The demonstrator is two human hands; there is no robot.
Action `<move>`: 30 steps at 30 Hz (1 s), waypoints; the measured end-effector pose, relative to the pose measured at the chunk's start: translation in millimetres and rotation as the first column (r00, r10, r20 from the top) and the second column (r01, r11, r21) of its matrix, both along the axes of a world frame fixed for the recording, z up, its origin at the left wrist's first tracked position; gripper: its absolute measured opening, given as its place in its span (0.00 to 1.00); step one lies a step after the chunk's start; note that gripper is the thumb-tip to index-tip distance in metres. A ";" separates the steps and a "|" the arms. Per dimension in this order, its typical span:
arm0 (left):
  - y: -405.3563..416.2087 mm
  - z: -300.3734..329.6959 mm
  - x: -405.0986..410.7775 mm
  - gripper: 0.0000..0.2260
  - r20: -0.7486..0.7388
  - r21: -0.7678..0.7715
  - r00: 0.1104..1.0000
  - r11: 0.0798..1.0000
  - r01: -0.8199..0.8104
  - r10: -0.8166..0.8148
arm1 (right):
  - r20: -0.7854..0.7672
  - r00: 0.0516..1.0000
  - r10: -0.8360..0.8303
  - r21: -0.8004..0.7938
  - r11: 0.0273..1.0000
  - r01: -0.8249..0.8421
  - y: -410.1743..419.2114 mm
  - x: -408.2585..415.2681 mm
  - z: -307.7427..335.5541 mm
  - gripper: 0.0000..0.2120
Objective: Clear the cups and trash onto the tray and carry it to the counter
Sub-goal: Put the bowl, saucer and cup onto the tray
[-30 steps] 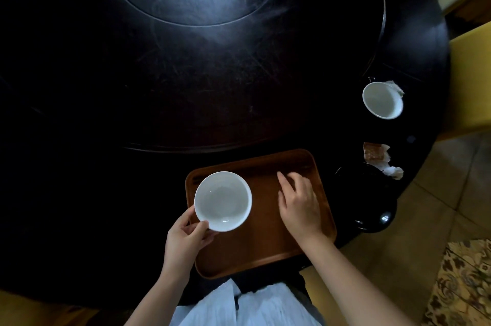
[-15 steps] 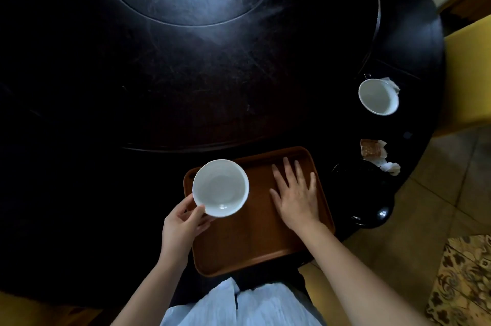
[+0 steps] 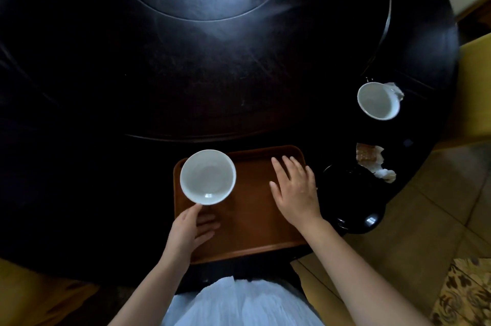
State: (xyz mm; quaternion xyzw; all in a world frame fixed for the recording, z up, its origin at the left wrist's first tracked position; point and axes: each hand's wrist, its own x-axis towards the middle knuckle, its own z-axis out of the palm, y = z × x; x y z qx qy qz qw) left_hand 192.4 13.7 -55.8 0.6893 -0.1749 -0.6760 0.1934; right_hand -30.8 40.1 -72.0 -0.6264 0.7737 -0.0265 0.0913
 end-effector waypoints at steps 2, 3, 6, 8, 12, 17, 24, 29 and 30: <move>6.9 2.8 -17.4 0.09 0.012 0.023 0.992 0.992 0.125 -0.126 | 0.027 1.000 0.016 -0.061 0.998 -0.014 4.4 -15.7 8.6 0.21; 10.1 5.6 -28.3 0.09 0.032 -0.010 0.977 0.977 0.211 -0.211 | 0.035 0.999 0.026 -0.088 0.996 -0.023 6.5 -25.8 13.9 0.21; 15.0 19.3 -70.2 0.07 0.202 -0.239 0.871 0.840 0.488 -0.449 | 0.050 0.998 0.029 -0.181 0.983 -0.019 11.6 -66.0 28.6 0.18; 11.7 27.5 -103.1 0.06 0.423 -0.363 0.709 0.612 0.703 -0.564 | 0.042 0.999 -0.007 -0.235 0.972 0.017 13.2 -100.2 36.1 0.17; 1.8 27.1 -177.7 0.15 0.778 -0.416 0.425 0.127 0.900 -0.463 | -0.004 0.995 -0.100 -0.270 0.958 0.095 5.9 -175.9 44.5 0.17; -1.1 5.2 -248.9 0.25 0.936 -0.187 0.108 -0.210 0.960 -0.336 | -0.111 0.992 -0.052 -0.124 0.992 0.038 -12.0 -242.5 41.6 0.24; -4.9 -10.9 -274.2 0.32 0.907 -0.022 -0.077 -0.230 0.973 -0.414 | -0.102 0.989 0.105 -0.090 0.989 -0.115 -35.7 -270.1 26.2 0.18; -12.6 -10.7 -270.0 0.13 0.779 -0.226 0.205 0.040 0.973 -0.593 | -0.084 0.990 0.112 -0.136 0.983 -0.123 -43.3 -274.3 20.0 0.08; -15.4 -10.3 -268.7 0.09 0.754 -0.235 0.243 0.095 0.967 -0.610 | -0.049 0.994 0.100 -0.148 0.983 -0.107 -45.1 -275.3 18.7 0.07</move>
